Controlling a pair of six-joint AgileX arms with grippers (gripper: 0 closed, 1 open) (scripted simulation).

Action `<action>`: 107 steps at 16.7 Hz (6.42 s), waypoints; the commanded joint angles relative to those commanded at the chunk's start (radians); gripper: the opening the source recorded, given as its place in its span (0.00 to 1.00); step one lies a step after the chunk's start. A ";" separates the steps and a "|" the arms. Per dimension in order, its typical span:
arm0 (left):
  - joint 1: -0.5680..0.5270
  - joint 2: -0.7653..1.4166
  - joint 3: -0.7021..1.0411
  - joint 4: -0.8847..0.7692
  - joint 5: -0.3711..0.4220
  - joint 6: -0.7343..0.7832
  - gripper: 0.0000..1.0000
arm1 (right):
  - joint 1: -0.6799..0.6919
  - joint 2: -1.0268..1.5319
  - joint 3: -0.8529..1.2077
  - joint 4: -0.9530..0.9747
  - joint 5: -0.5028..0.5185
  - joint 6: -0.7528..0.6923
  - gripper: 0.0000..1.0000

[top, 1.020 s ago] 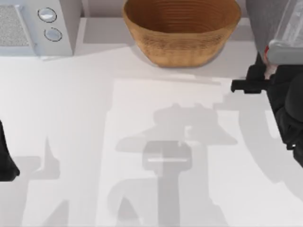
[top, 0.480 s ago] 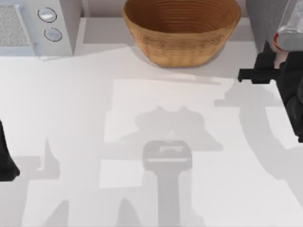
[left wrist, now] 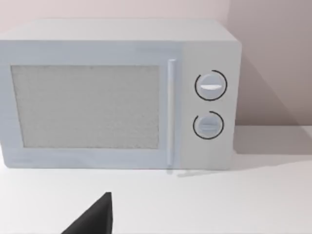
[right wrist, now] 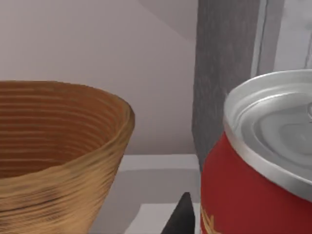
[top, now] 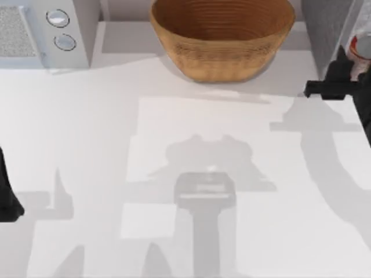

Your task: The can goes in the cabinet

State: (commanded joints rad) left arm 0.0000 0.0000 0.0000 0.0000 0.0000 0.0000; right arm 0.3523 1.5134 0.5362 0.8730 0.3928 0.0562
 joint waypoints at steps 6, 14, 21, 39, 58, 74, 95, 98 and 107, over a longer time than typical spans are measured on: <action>0.000 0.000 0.000 0.000 0.000 0.000 1.00 | -0.075 -0.339 -0.111 -0.182 -0.082 -0.012 0.00; 0.000 0.000 0.000 0.000 0.000 0.000 1.00 | -0.172 -0.723 -0.275 -0.436 -0.187 -0.029 0.00; 0.000 0.000 0.000 0.000 0.000 0.000 1.00 | -0.262 -1.109 -0.379 -0.617 -0.271 -0.037 0.00; 0.000 0.000 0.000 0.000 0.000 0.000 1.00 | -0.344 -1.434 -0.439 -0.890 -0.373 -0.056 0.00; 0.000 0.000 0.000 0.000 0.000 0.000 1.00 | -0.248 -0.701 0.524 -1.130 -0.263 -0.046 0.00; 0.000 0.000 0.000 0.000 0.000 0.000 1.00 | -0.167 -0.184 1.209 -1.293 -0.197 -0.038 0.00; 0.000 0.000 0.000 0.000 0.000 0.000 1.00 | -0.202 0.132 1.624 -1.403 -0.225 -0.038 0.00; 0.000 0.000 0.000 0.000 0.000 0.000 1.00 | -0.211 0.202 1.713 -1.428 -0.230 -0.035 0.00; 0.000 0.000 0.000 0.000 0.000 0.000 1.00 | -0.232 0.399 1.989 -1.492 -0.249 -0.038 0.00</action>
State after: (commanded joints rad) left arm 0.0000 0.0000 0.0000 0.0000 0.0000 0.0000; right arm 0.1199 1.9120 2.5251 -0.6190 0.1436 0.0178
